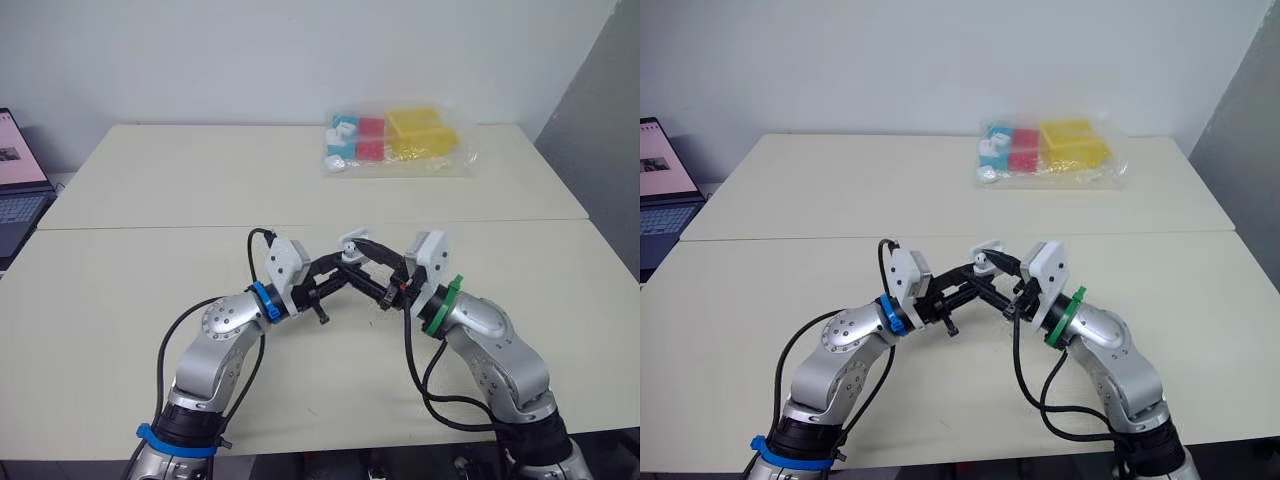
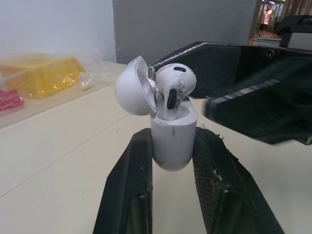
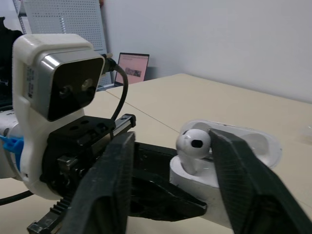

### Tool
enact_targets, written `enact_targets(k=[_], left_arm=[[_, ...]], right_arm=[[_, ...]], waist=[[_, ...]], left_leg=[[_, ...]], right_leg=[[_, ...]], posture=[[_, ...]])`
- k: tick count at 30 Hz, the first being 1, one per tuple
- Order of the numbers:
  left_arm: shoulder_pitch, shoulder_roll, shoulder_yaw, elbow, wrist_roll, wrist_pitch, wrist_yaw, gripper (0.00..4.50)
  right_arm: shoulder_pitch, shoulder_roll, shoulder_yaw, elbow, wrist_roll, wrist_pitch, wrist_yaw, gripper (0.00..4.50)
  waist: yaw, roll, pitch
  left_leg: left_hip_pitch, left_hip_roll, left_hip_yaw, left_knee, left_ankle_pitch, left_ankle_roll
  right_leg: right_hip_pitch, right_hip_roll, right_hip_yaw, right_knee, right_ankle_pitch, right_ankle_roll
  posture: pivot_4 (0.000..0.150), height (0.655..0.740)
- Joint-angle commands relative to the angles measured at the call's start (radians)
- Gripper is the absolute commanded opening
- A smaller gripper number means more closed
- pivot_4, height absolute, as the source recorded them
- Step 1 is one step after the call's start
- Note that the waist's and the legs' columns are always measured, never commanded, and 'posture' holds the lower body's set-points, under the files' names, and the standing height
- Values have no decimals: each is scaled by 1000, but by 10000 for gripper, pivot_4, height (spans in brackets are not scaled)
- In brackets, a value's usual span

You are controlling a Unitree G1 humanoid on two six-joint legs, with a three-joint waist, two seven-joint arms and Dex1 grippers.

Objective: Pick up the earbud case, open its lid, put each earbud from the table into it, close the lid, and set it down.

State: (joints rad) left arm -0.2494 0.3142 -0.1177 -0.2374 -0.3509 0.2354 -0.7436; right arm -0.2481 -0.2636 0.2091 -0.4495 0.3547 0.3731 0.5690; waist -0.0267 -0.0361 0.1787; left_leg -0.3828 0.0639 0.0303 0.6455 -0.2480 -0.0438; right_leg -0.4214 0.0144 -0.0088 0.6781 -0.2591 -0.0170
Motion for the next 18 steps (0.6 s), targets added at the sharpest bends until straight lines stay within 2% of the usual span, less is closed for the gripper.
enact_targets(k=[1, 14, 18], left_arm=[[-18, 2, 11, -61, -18, -23, -3, 7838], [-9, 3, 6, -67, -18, -19, 5, 7837], [-10, 7, 9, -59, -16, -21, 3, 7837]], right_arm=[[-9, -13, -24, -35, -6, 4, -17, 31832], [-11, -66, -86, -165, 58, 99, -39, 31832], [-34, -117, -160, -246, 137, 175, -34, 31832]], waist=[[0, 0, 0], [0, 0, 0], [0, 0, 0]], left_leg=[[0, 0, 0, 0, 0, 0], [0, 0, 0, 0, 0, 0], [0, 0, 0, 0, 0, 0]], right_leg=[[0, 0, 0, 0, 0, 0], [0, 0, 0, -1, 0, 0], [0, 0, 0, -1, 0, 0]], posture=[[1500, 7400], [1500, 7400], [1500, 7400]])
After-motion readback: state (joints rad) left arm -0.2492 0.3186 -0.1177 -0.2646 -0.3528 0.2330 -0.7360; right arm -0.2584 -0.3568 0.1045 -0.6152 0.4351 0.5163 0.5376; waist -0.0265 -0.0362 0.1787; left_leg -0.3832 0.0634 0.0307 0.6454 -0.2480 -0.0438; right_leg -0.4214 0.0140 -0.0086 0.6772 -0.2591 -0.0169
